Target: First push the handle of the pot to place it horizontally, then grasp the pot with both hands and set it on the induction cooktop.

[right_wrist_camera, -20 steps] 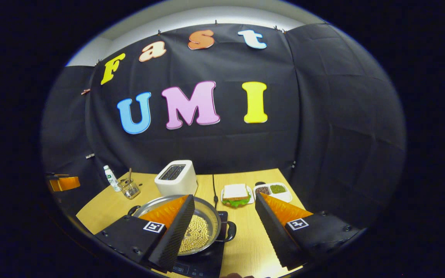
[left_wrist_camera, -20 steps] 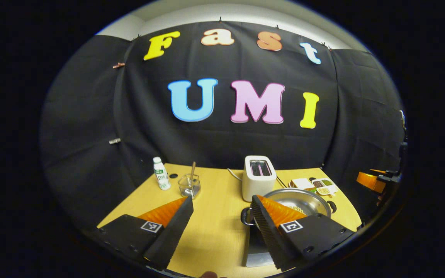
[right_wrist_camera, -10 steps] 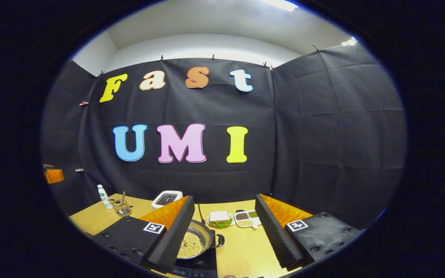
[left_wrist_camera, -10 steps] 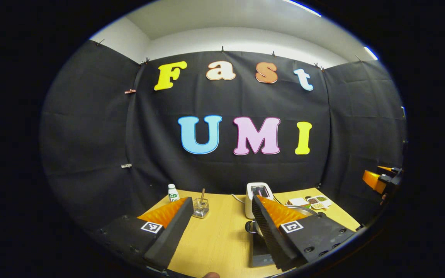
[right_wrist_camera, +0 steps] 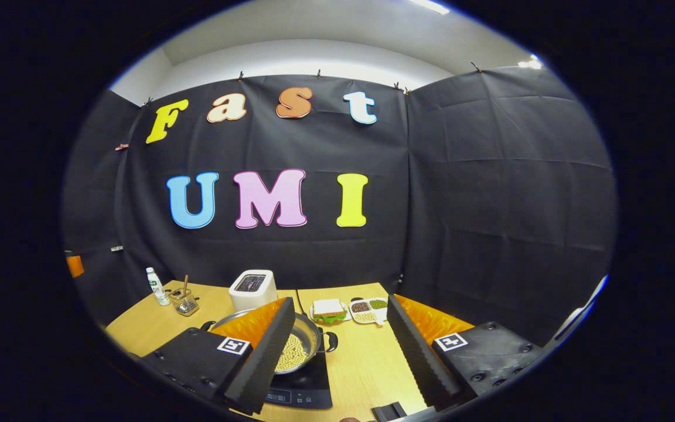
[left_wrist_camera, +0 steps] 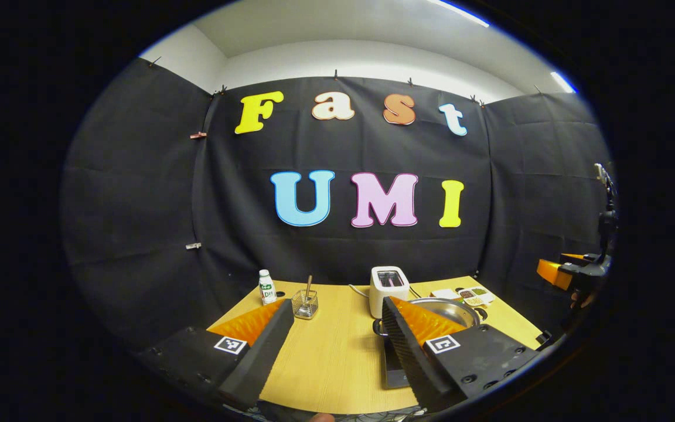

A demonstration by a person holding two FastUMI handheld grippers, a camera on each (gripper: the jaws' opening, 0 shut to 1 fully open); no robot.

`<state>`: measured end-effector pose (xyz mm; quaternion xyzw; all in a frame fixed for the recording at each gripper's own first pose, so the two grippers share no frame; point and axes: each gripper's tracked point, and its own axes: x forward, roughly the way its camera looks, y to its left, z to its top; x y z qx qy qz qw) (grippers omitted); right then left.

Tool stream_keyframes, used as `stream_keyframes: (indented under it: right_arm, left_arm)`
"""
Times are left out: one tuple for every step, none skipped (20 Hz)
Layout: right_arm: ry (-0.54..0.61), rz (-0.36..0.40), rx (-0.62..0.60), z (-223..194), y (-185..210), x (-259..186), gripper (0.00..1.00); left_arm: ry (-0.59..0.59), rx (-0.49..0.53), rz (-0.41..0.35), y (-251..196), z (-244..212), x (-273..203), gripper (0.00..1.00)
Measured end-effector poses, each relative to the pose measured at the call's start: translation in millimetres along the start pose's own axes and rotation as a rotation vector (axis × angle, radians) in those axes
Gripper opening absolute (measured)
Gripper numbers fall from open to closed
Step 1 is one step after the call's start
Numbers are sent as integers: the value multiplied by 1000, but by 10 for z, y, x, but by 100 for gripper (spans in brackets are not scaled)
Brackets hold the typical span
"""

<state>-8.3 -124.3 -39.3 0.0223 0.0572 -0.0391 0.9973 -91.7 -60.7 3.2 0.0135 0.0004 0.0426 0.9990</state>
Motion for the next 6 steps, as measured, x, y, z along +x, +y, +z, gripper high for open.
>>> stream_keyframes:
  right_arm:
    - [-2, 11, 9, 18, 78, 4, 98]
    - [-2, 23, 9, 24, 152, 16, 98]
    - [-3, 32, 3, 33, 217, 15, 98]
    - [-8, 41, -4, 48, 274, 6, 98]
    - [-9, 53, -8, 56, 338, -10, 98]
    - [-7, 62, -9, 43, 401, -25, 93]
  left_arm:
    - [0, 6, 5, 44, -5, -19, 95]
    - [3, 12, 8, 79, -7, -48, 95]
    - [9, 11, 9, 104, -27, -57, 95]
    - [13, 10, 12, 140, -33, -68, 95]
    - [17, 10, 12, 167, -39, -78, 95]
    - [19, 12, 15, 193, -55, -71, 95]
